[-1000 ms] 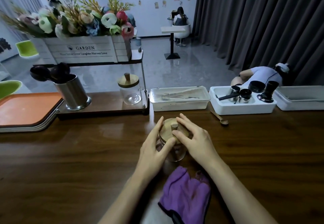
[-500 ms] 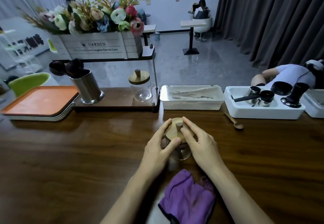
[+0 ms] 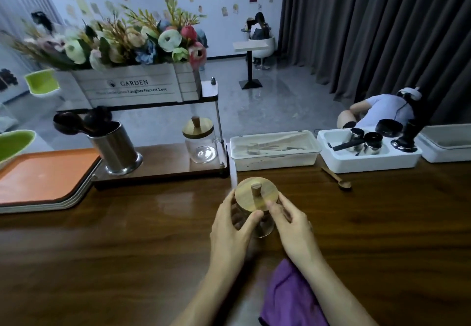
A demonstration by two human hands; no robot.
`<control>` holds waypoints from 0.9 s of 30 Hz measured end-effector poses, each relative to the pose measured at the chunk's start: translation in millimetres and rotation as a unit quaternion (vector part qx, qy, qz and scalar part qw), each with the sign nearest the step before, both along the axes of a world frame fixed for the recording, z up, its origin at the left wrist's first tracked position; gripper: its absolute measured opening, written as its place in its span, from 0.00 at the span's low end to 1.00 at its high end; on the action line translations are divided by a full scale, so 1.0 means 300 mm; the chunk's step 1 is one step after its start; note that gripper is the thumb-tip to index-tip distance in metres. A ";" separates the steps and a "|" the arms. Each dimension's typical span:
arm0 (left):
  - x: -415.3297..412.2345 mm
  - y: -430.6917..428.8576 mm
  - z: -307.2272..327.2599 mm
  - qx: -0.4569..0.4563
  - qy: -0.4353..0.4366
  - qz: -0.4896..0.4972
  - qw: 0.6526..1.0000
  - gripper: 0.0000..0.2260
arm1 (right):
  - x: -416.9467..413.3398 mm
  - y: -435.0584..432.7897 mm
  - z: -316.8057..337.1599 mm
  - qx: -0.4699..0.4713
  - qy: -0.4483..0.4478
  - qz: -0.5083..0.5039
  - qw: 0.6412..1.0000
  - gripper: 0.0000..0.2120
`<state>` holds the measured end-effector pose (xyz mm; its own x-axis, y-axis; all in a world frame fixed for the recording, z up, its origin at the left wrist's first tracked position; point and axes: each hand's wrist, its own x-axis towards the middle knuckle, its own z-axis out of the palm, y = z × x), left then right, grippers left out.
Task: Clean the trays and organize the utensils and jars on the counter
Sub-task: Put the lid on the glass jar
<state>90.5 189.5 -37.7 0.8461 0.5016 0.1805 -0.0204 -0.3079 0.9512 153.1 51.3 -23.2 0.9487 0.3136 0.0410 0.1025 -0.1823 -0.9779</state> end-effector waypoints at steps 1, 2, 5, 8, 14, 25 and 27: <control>-0.010 0.036 0.004 0.000 -0.004 0.003 1.000 0.32 | -0.009 0.039 0.008 0.007 0.003 0.004 1.000 0.12; -0.023 0.081 0.008 -0.001 -0.010 0.011 1.000 0.33 | -0.017 0.086 0.017 0.014 0.005 0.011 1.000 0.12; -0.064 0.239 0.053 -0.005 -0.042 0.040 0.998 0.32 | -0.034 0.253 0.062 0.047 0.011 0.028 0.998 0.12; -0.088 0.412 0.119 -0.007 -0.076 0.074 0.994 0.28 | -0.038 0.442 0.116 0.075 0.023 0.065 0.995 0.14; 0.001 0.731 0.186 0.006 -0.073 0.078 0.994 0.23 | 0.046 0.778 0.159 0.078 -0.003 0.088 0.993 0.18; 0.196 0.980 0.153 0.021 -0.029 0.010 0.999 0.30 | 0.216 1.000 0.135 0.013 0.006 0.042 0.999 0.25; 0.211 0.988 0.144 0.022 -0.023 0.008 0.999 0.27 | 0.231 1.010 0.123 0.015 0.008 0.046 0.999 0.25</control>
